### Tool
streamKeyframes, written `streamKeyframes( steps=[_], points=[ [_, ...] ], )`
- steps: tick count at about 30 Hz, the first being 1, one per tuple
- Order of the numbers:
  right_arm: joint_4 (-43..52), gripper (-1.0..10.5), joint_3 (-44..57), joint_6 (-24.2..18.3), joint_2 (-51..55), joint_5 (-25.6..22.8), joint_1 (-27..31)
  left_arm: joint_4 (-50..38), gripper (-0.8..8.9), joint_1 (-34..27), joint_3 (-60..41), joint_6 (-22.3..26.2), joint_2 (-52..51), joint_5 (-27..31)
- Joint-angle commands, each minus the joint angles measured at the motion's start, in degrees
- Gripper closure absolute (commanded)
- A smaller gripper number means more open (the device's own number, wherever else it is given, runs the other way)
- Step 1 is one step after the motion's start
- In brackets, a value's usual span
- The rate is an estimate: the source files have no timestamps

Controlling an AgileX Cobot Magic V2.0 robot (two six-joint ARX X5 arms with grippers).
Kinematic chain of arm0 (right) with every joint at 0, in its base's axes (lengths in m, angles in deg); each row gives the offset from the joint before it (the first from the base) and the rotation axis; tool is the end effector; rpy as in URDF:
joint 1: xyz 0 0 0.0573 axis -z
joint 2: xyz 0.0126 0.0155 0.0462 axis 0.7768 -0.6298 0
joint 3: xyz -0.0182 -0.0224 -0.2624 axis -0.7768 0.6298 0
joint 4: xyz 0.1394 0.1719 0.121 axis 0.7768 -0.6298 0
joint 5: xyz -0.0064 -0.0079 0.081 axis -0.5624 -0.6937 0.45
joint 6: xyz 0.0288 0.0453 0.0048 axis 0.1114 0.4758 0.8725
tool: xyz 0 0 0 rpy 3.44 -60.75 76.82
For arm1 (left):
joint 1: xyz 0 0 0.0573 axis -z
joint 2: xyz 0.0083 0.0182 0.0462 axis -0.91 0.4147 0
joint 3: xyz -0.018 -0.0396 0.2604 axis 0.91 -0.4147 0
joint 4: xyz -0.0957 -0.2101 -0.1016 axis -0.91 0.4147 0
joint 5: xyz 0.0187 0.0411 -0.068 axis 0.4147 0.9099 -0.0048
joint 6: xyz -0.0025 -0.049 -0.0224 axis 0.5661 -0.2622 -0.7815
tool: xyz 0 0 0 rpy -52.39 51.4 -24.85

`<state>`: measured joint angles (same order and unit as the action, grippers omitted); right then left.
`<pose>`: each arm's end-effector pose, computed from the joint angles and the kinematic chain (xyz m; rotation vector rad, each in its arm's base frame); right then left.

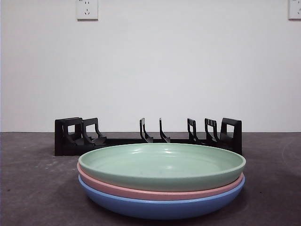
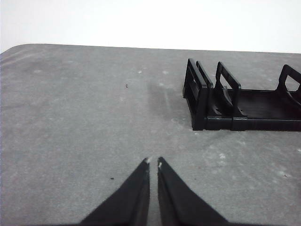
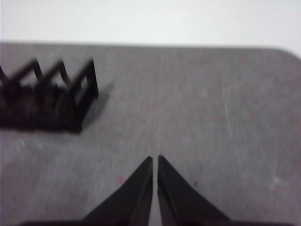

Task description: Place the plate

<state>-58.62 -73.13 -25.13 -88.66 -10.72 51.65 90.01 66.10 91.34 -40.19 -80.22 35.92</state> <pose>0.0976 -0.0004 0.1653 0.0251 0.1903 0.0136 0.0948 -0.0024 0.1568 -0.0399 0.1534 -0.0543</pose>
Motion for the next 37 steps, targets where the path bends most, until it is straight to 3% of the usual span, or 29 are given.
streamKeyframes(
  steps=[1, 12, 37],
  points=[
    [1.27, 9.3, 1.51, -0.15, 0.44, -0.11, 0.04, 0.39, 7.87, -0.07, -1.11, 0.35, -0.11, 0.15],
    [0.04, 9.3, 3.65, 1.07, 4.74, -2.95, -0.07, 0.39, 7.87, -0.07, -1.11, 0.35, -0.11, 0.15],
    [1.49, 9.3, 3.63, 1.03, 4.72, -3.13, -0.13, 0.39, 7.87, -0.07, -1.11, 0.35, -0.11, 0.15]
  ],
)
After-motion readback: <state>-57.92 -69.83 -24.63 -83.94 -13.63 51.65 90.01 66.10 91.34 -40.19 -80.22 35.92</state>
